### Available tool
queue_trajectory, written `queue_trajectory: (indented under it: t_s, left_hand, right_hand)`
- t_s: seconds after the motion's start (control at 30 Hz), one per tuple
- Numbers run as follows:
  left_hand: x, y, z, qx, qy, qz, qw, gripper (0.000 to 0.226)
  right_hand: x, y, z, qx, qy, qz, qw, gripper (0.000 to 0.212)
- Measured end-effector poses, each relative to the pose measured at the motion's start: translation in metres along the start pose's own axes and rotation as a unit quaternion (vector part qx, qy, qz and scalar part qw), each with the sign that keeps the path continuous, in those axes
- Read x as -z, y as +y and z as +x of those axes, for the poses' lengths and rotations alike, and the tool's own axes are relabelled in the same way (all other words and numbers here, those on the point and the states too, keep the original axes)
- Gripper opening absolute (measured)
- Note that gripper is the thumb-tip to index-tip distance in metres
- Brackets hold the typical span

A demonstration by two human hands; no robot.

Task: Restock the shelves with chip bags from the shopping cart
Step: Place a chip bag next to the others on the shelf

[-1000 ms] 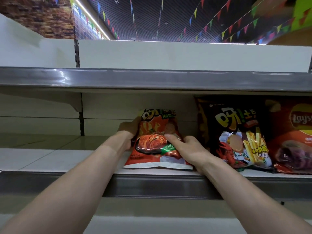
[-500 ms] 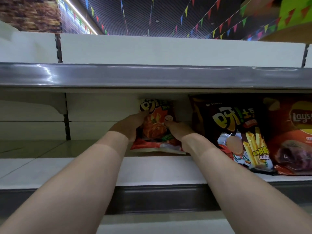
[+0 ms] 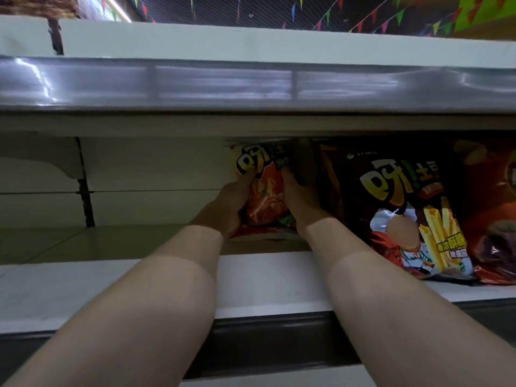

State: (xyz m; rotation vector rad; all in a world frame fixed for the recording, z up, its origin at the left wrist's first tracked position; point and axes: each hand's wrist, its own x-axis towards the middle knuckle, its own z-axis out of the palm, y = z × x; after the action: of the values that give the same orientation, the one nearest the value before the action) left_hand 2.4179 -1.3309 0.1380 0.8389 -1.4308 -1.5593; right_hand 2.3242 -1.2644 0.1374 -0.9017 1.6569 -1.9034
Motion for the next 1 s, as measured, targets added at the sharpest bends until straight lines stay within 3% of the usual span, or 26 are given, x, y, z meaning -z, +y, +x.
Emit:
queue_trajectory:
  t_s: [0.17, 0.33, 0.5, 0.63, 0.7, 0.8, 0.9, 1.0]
  left_hand:
    - [-0.001, 0.0, -0.006, -0.006, -0.04, -0.021, 0.999, 0.046]
    - [0.004, -0.005, -0.009, -0.028, -0.119, 0.046, 0.991, 0.044]
    - [-0.001, -0.011, -0.001, -0.07, -0.087, 0.082, 0.99, 0.053]
    - [-0.007, -0.014, 0.004, -0.118, -0.074, 0.094, 0.986, 0.089]
    - [-0.009, -0.017, 0.008, -0.146, -0.059, 0.129, 0.979, 0.095]
    - [-0.01, -0.012, 0.005, -0.125, -0.033, 0.152, 0.98, 0.119]
    - [-0.009, -0.003, 0.001, -0.089, -0.012, 0.117, 0.989, 0.107]
    - [-0.01, 0.002, -0.005, -0.13, 0.003, 0.086, 0.988, 0.089]
  right_hand:
    - [0.001, 0.004, 0.003, 0.006, -0.013, 0.006, 1.0, 0.061]
    - [0.005, 0.008, 0.004, -0.001, -0.017, 0.009, 1.0, 0.064]
    - [0.005, 0.007, 0.005, 0.01, 0.006, 0.007, 1.0, 0.052]
    - [0.004, 0.008, 0.002, 0.065, 0.021, -0.011, 0.998, 0.053]
    - [0.005, 0.007, -0.004, 0.085, 0.021, -0.031, 0.996, 0.055]
    - [0.012, 0.006, -0.009, 0.127, 0.024, -0.074, 0.989, 0.057]
    - [0.011, 0.002, -0.018, 0.189, 0.038, -0.133, 0.972, 0.057]
    - [0.01, -0.001, -0.026, 0.257, 0.07, -0.254, 0.93, 0.054]
